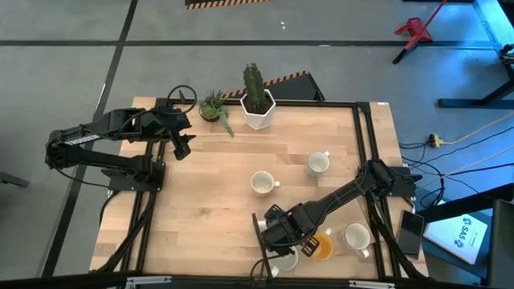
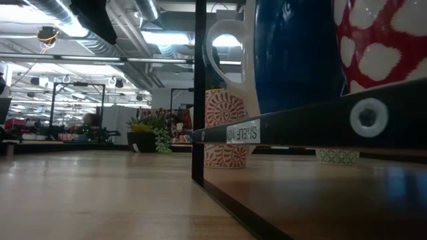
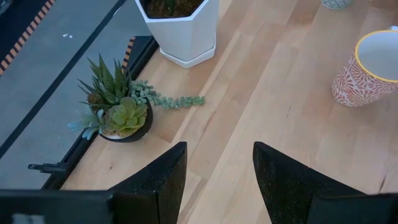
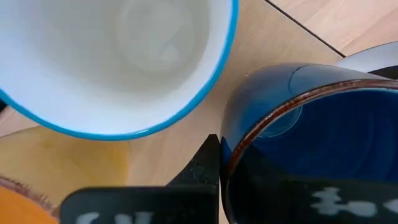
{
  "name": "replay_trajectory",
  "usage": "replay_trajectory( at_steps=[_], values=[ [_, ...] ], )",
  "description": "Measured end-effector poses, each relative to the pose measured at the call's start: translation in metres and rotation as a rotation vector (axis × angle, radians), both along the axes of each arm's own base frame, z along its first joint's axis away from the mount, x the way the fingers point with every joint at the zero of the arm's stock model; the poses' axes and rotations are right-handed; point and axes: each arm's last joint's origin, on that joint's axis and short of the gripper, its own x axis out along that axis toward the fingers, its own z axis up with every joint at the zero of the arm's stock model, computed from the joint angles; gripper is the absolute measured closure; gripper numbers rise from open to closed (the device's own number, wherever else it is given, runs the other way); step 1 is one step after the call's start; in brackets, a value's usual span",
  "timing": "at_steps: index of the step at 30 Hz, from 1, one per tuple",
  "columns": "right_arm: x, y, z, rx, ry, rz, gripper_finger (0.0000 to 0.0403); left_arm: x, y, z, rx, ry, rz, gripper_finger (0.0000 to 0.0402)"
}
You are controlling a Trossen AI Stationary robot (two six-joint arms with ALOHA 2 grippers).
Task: Place coffee mugs
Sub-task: Put the blue mug on the shelf, then put the orange mug on the shelf
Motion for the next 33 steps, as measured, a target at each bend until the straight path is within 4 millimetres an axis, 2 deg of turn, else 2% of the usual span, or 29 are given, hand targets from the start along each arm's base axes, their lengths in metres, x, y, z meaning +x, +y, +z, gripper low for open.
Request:
replay_trajectory(
  at_steps=[6, 26, 29, 33],
  values=[
    [0.0, 0.0, 0.0, 0.0, -0.002, 0.001, 0.0395, 0.0, 0.0, 0.0, 0.0, 0.0, 0.0, 0.0223],
    [0.001, 0.0, -0.001, 0.0, -0.007, -0.006, 0.0266, 0.0, 0.0, 0.0, 0.0, 0.0, 0.0, 0.0223],
    [0.0, 0.0, 0.004, 0.004, -0.013, -0.022, 0.0252, 0.0, 0.0, 0.0, 0.0, 0.0, 0.0, 0.0223],
    [0.001, -0.001, 0.021, -0.016, -0.052, -0.027, 0.0241, 0.0, 0.0, 0.0, 0.0, 0.0, 0.0, 0.0223]
  ],
)
